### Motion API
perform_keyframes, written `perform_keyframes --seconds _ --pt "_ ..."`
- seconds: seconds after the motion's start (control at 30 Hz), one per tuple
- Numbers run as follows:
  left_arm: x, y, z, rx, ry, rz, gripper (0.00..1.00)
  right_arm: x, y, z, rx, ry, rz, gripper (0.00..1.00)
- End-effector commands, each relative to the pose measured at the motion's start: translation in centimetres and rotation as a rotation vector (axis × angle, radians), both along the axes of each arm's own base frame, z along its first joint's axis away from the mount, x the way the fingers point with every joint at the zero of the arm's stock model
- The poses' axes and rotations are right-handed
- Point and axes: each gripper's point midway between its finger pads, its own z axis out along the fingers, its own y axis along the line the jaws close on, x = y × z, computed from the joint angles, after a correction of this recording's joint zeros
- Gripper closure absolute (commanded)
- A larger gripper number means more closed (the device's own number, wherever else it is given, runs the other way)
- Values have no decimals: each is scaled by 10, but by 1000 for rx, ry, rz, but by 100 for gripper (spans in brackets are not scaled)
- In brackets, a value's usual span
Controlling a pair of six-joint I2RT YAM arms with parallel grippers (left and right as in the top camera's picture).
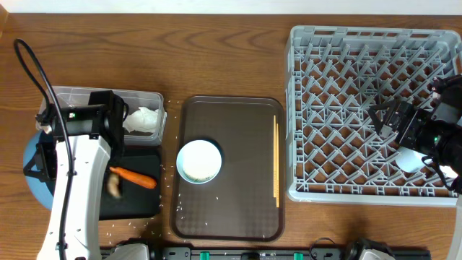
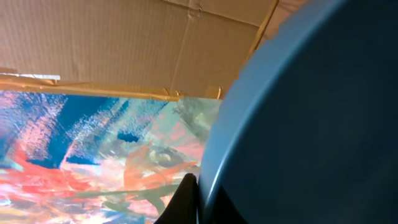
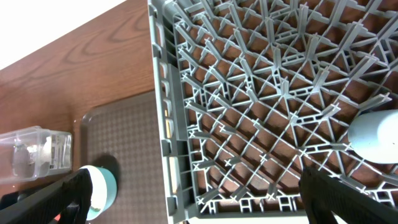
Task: Sort waste into correct bins and load items into the dishwasher rack
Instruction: 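Lift blue plate with left gripper and grasp its rim with right gripper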
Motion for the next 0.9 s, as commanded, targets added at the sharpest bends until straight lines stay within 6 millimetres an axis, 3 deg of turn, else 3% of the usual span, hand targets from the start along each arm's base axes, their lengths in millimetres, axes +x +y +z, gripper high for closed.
perform_keyframes --seconds 0.0,0.2,0.37,0.47,0.6,0.77,0.87 --pt "2 2 11 34 -27 -11 94 0 2 -1 -15 0 24 1" --pt "-2 -9 -6 -103 -74 9 94 0 3 -1 -11 -1 26 1" --pt "-7 -25 -11 -266 -231 31 94 1 14 3 40 -20 67 1" --pt "0 -42 -8 -408 -358 11 94 2 23 8 82 -43 102 3" --pt "29 -86 5 -718 -536 -152 94 3 30 14 140 -55 107 3" --pt "65 -149 47 -1044 -757 -444 94 0 74 43 313 -165 327 4" --pt "71 -172 61 -1149 -802 -544 94 -4 98 52 353 -189 432 7"
